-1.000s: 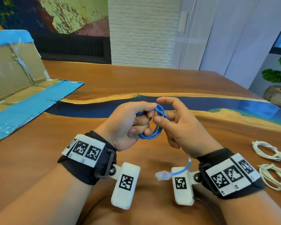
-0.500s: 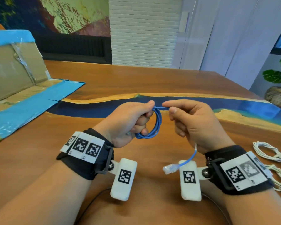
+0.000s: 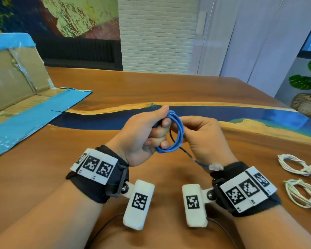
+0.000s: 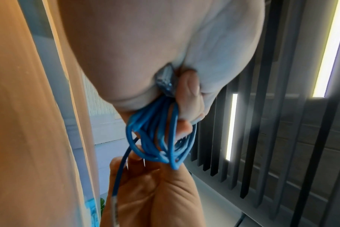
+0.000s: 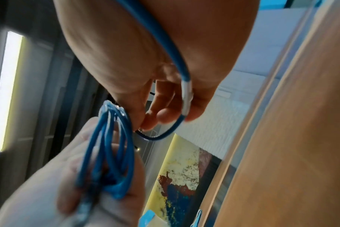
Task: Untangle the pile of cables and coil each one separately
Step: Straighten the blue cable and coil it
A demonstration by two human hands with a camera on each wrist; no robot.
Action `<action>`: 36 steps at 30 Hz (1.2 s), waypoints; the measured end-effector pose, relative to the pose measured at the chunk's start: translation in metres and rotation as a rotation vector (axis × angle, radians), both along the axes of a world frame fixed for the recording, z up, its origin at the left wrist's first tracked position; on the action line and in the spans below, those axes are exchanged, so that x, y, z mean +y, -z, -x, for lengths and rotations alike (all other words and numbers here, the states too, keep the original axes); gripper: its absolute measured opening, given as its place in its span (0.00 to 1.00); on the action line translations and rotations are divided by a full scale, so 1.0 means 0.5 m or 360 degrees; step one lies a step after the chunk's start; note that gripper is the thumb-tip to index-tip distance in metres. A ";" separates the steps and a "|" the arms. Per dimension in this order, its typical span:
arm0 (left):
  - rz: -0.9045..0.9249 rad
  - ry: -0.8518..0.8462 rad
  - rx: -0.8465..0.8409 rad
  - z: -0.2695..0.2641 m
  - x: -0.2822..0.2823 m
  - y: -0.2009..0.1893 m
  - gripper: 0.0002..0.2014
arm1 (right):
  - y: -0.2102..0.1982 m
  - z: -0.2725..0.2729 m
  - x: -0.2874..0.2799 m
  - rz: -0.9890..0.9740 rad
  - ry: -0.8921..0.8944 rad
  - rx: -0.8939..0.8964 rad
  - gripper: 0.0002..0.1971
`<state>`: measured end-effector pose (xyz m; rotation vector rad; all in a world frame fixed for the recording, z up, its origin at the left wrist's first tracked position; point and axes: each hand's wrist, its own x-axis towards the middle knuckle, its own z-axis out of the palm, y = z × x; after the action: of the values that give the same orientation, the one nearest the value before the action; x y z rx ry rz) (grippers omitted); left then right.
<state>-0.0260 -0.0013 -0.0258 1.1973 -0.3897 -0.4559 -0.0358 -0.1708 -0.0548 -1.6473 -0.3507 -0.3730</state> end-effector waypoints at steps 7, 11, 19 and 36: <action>-0.0368 -0.0342 -0.0345 -0.020 -0.007 0.020 0.20 | -0.016 0.010 0.001 -0.0400 -0.0362 0.0498 0.17; -0.0457 -0.0353 -0.0417 -0.023 -0.008 0.026 0.21 | -0.018 0.017 0.009 -0.0543 -0.0378 0.0547 0.22; -0.0439 -0.0389 -0.0509 -0.026 -0.007 0.034 0.18 | -0.011 0.013 0.023 -0.0142 -0.0299 0.0362 0.28; -0.0445 -0.0685 -0.0467 -0.052 0.000 0.041 0.20 | -0.020 0.004 0.001 -0.0634 -0.0269 0.0680 0.07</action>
<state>-0.0001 -0.0012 -0.0462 1.5814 -0.3111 0.0436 -0.0380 -0.1702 -0.0449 -1.2530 -0.0824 0.0425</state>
